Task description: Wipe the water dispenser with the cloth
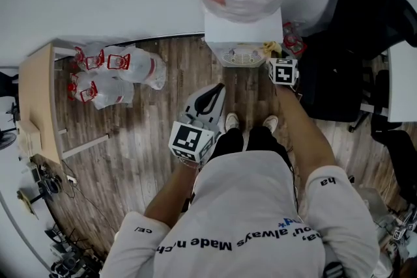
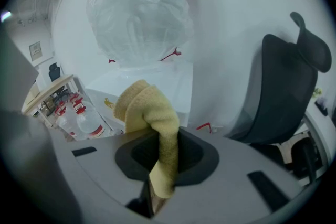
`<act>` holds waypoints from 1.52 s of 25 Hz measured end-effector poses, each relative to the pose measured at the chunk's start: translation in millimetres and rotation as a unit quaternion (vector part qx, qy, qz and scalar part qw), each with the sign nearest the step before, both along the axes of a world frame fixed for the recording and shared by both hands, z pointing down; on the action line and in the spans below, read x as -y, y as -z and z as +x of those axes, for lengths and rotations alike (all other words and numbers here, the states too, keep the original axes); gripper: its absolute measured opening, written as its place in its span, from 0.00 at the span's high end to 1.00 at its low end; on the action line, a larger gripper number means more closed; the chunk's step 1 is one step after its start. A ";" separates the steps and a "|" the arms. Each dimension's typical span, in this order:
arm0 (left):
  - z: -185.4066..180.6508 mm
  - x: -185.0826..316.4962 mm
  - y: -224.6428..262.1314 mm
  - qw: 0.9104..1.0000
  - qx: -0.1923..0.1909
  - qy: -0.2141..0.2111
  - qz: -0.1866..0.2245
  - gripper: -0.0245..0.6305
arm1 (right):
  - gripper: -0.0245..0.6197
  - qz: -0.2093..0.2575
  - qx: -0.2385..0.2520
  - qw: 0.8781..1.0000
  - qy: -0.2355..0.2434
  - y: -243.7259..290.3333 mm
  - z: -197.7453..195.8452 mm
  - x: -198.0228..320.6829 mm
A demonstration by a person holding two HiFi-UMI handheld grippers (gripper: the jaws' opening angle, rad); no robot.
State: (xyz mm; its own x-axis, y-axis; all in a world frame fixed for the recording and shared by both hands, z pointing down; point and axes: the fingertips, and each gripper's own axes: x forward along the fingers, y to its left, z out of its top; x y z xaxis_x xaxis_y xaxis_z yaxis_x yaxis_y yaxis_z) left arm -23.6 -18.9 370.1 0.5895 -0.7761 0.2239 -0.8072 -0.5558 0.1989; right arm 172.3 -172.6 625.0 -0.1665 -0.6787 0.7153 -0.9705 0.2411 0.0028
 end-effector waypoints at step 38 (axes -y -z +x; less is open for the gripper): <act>-57.7 -6.4 -15.4 1.000 -0.004 0.027 -0.013 0.92 | 0.87 0.003 0.052 0.995 0.085 -0.5 -145.7 -30.7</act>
